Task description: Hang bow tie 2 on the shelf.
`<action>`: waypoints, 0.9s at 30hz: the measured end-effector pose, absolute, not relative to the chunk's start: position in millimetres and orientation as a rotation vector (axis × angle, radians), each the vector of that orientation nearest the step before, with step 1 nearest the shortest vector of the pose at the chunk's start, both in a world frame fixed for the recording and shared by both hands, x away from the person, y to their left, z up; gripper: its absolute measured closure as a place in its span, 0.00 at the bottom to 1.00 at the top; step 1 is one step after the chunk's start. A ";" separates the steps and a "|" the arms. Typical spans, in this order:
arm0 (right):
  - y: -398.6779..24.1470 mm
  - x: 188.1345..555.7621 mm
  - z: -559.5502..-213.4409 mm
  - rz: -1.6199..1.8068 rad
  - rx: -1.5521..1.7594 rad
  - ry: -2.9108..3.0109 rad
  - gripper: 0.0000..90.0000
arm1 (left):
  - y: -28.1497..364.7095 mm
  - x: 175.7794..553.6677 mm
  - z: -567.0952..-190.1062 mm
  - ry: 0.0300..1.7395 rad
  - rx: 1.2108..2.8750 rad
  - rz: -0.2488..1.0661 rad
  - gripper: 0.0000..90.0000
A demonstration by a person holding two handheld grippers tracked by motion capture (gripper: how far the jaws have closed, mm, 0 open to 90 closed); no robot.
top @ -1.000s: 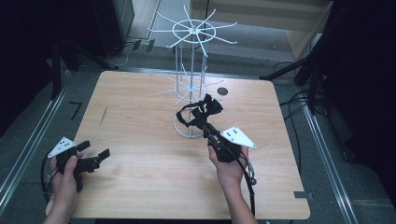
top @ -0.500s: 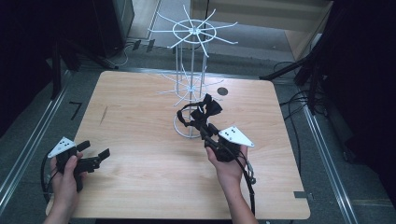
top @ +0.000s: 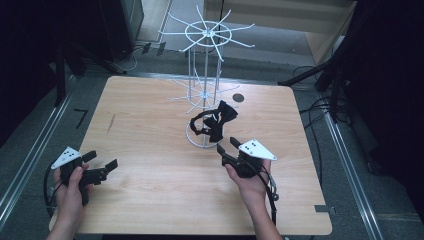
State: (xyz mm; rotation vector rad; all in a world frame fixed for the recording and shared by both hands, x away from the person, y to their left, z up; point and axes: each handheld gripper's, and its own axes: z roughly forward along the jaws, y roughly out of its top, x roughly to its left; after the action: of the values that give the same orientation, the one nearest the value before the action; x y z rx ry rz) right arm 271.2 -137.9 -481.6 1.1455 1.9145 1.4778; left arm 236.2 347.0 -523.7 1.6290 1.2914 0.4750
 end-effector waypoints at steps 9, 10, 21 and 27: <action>-154.2 263.8 -486.5 1.445 1.156 1.943 0.36 | 346.8 236.0 -523.7 1.292 1.629 0.478 0.00; -155.5 262.9 -486.8 1.444 1.163 1.941 0.34 | 346.8 236.1 -523.7 1.292 1.629 0.478 0.00; -178.7 256.1 -492.7 1.415 1.211 1.936 0.23 | 346.9 236.0 -523.7 1.291 1.628 0.478 0.00; -189.4 253.2 -496.2 1.407 1.232 1.934 0.20 | 347.0 236.0 -523.7 1.292 1.627 0.478 0.00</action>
State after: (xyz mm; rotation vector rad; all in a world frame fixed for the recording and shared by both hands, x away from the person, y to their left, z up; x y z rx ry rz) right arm 253.2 -189.4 -496.2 1.2316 1.9336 1.4070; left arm 236.0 347.0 -523.7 1.6271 1.2916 0.4779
